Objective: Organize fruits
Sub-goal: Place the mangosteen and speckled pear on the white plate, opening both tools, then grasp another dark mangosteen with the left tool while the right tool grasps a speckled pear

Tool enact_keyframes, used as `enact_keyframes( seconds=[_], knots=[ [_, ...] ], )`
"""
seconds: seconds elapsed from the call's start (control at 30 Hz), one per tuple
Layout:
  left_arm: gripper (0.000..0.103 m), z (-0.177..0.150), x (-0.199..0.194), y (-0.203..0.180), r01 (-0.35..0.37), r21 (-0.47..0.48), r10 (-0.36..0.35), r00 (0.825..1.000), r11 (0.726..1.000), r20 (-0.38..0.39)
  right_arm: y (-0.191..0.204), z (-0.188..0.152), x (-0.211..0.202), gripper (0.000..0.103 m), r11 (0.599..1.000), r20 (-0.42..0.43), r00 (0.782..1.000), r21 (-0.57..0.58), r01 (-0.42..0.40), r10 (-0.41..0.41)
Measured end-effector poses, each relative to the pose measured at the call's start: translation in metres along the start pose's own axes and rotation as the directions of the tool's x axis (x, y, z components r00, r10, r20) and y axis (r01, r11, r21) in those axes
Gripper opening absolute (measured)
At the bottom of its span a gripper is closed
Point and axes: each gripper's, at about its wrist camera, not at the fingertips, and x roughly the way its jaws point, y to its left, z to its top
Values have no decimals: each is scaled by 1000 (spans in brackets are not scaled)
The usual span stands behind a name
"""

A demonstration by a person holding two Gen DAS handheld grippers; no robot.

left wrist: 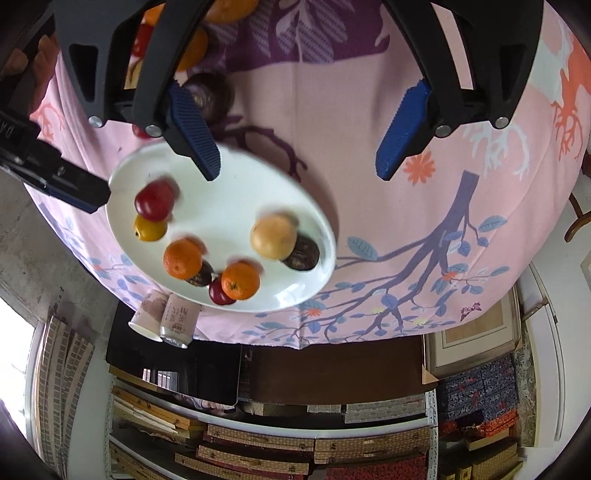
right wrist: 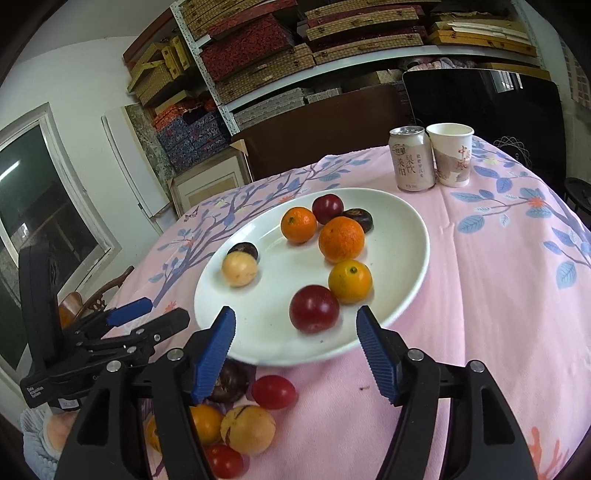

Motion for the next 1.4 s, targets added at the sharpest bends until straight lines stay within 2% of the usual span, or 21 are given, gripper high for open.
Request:
enact_keyframes(
  seconds=[0.13, 0.23, 0.43, 0.57, 0.67, 0.83, 0.93, 1.07, 1.13, 1.33, 1.4],
  knots=[
    [87, -13, -1, -4, 11, 16, -11, 1000, 1000, -25, -9, -6, -14, 75, 999, 13, 1000, 39, 5, -6],
    [87, -16, 2, -10, 51, 25, -50, 998, 998, -43, -17, -6, -21, 78, 997, 28, 1000, 77, 5, -7],
    [87, -21, 12, -32, 90, 99, -79, 991, 991, -104, -26, -6, -18, 79, 991, 10, 1000, 135, -8, 7],
    [87, -21, 21, -45, 63, 157, -42, 991, 986, -130, -25, -5, -17, 79, 990, 5, 1000, 138, -6, 5],
    [96, -21, 30, -47, 54, 162, -29, 988, 985, -153, -25, -5, -18, 79, 990, 7, 1000, 141, -7, 6],
    [99, -20, 32, -41, 59, 160, -32, 986, 985, -166, -26, -6, -17, 80, 990, -1, 1000, 144, -3, 4],
    [99, -22, 23, -26, -15, 164, 39, 989, 986, -142, -27, -6, -16, 80, 989, -4, 1000, 147, -4, 5],
    [99, -26, 13, 6, -48, 75, 59, 988, 996, -144, -27, -6, -18, 80, 989, -1, 1000, 150, -12, 12],
    [99, -29, 6, 10, -36, 56, 44, 990, 998, -132, -26, -6, -18, 80, 989, 2, 1000, 148, -18, 18],
    [98, -40, 9, -13, -62, 164, 83, 989, 984, -123, -22, -7, -19, 80, 991, -4, 1000, 132, -27, 28],
    [97, -39, 10, -11, -59, 156, 79, 989, 986, -124, -21, -6, -19, 80, 991, -6, 1000, 129, -29, 30]
  ],
)
